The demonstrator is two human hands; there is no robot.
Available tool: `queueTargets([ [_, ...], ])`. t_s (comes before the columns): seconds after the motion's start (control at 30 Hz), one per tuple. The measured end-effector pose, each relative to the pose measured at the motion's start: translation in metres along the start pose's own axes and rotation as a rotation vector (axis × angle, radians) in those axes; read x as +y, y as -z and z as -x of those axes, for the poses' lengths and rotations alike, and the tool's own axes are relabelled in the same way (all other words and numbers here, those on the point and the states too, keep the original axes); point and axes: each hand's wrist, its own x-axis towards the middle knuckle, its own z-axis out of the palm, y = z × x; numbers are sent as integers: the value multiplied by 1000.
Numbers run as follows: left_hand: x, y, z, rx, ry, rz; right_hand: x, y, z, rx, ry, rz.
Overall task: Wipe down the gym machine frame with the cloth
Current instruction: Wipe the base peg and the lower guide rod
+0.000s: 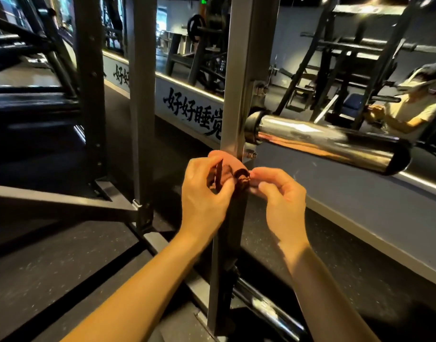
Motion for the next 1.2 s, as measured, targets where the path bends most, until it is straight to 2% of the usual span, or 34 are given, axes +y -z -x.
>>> queueTargets([
  [0.2, -39, 0, 49, -83, 110, -25, 46, -1, 9, -45, -98, 241],
  [0.4, -90, -15, 132, -116, 450, -21, 80, 1, 30, -111, -265, 221],
  [0.53, -95, -11, 142, -170, 531, -39, 83, 2, 33, -118, -289, 231],
  [0.7, -60, -7, 85, -92, 365, 24, 66, 0, 30, -177, -249, 349],
  [0.9, -2, 2, -3, -20, 100, 38, -17, -6, 8, -156, 70, 368],
  [1.07, 30, 6, -55, 20, -22, 9, -69, -7, -18, -61, 352, 419],
  [1.2, 59, 8, -96, 79, -119, -16, -103, -14, -59, 11, 487, 499],
])
